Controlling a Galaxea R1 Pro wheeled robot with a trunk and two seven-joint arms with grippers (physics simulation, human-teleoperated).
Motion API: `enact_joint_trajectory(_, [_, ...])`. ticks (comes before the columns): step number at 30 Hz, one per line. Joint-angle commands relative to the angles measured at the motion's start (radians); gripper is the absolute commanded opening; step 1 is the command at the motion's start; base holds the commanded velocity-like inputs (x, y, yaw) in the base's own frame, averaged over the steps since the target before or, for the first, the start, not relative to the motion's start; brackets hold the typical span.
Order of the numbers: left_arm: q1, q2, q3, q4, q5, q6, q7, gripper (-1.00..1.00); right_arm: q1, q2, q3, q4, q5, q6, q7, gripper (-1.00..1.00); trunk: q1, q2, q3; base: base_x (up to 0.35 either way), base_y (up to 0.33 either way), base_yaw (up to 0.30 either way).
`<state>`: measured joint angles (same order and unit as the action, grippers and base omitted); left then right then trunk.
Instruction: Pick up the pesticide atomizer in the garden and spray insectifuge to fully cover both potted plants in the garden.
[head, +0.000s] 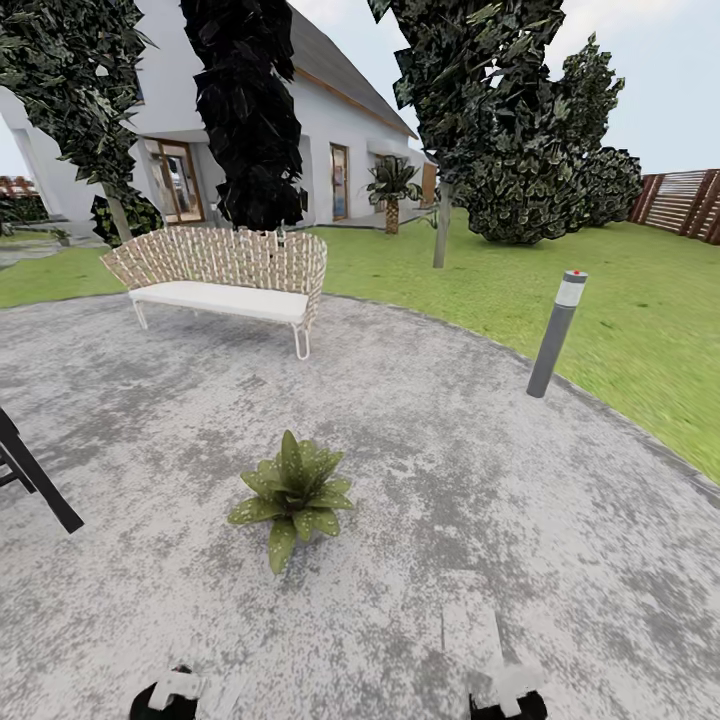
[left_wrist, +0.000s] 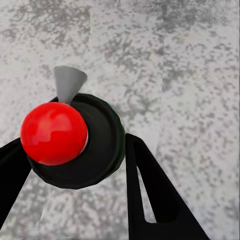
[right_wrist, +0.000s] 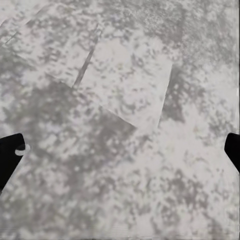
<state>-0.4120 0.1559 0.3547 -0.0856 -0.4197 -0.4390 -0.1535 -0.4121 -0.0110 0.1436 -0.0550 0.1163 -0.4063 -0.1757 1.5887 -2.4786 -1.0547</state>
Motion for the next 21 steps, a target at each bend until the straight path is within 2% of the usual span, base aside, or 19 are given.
enact_joint_trajectory(1, [0.002,0.001,0.007,0.003,0.029,-0.005,0.001,-1.00,-0.001,0.000,0.005,0.001,-0.020,0.000,-0.012,1.00,0.000,0.000,0.000,0.000,0.000,-0.119])
enact_joint_trajectory(3, [0.019,0.004,0.007,0.005,0.067,-0.007,0.015,-1.00,-0.001,-0.001,0.002,0.001,-0.080,0.000,-0.013,1.00,0.000,0.000,0.001,0.000,0.000,-0.213])
enact_joint_trajectory(4, [0.033,0.002,0.007,0.006,0.081,-0.010,0.039,-1.00,-0.001,-0.002,0.002,0.001,-0.149,0.000,-0.012,1.00,0.000,0.000,0.002,0.000,0.000,-0.247])
enact_joint_trajectory(5, [0.037,0.000,0.007,0.006,0.083,-0.010,0.048,-1.00,0.000,-0.002,0.003,0.001,-0.161,0.000,-0.012,1.00,0.000,0.000,0.002,0.000,0.000,-0.088])
enact_joint_trajectory(16, [0.041,0.008,0.007,0.006,0.084,-0.012,0.064,-1.00,0.000,-0.005,0.008,0.029,-0.163,0.001,-0.011,1.00,0.000,0.000,0.002,0.000,0.000,-0.003])
enact_joint_trajectory(21, [0.041,0.010,0.007,0.006,0.084,-0.012,0.065,-1.00,0.001,0.004,0.008,0.029,-0.165,0.003,-0.006,1.00,0.000,0.000,0.002,0.000,0.000,0.000])
